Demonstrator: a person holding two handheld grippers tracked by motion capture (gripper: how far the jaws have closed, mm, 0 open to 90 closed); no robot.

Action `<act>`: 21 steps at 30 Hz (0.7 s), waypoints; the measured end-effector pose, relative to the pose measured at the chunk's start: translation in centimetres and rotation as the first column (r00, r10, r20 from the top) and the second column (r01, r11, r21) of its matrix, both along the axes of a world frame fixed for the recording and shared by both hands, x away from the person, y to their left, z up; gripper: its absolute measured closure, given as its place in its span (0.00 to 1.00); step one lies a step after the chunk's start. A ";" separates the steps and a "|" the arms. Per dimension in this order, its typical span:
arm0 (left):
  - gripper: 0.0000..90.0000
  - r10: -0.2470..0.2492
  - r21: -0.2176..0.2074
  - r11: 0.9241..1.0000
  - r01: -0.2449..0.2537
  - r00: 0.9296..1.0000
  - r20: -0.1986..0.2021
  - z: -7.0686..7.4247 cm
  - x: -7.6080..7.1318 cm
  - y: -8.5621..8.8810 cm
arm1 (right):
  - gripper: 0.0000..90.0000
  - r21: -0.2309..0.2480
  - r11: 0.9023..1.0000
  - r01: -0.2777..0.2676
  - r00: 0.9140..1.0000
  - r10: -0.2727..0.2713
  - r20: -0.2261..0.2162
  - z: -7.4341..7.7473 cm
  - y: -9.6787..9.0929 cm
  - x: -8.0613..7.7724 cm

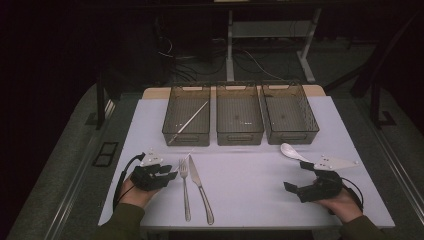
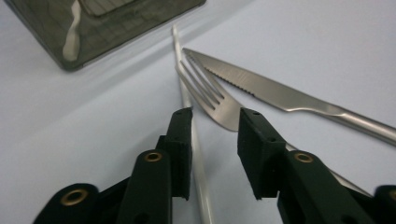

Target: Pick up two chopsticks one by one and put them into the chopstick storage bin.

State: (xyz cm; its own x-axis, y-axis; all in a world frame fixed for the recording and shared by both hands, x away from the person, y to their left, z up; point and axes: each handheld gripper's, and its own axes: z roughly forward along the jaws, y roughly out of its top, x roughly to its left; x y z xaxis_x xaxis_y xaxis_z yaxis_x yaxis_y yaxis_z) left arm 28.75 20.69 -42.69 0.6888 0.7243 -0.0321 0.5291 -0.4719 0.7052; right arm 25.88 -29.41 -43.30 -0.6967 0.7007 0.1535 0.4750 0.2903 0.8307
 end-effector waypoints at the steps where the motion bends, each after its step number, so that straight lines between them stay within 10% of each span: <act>1: 0.73 0.006 0.007 1.000 -0.006 1.000 -0.005 -0.1 0.1 0.1 | 0.01 0.000 1.000 0.000 1.000 0.000 0.001 0.0 0.0 0.0; 21: 0.89 0.025 0.037 0.999 -0.022 0.997 -0.077 -1.2 0.6 0.7 | 0.01 0.001 1.000 0.006 1.000 -0.006 0.005 0.2 -0.1 -0.1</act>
State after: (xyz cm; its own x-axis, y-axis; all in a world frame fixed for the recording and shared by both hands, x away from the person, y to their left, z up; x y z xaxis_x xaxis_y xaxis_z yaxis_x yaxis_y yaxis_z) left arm 29.35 21.37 -43.90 0.6680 0.7419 -0.0583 0.5928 -0.4832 0.6443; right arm 25.75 -29.56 -43.14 -0.6931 0.7049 0.1506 0.4728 0.2869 0.8332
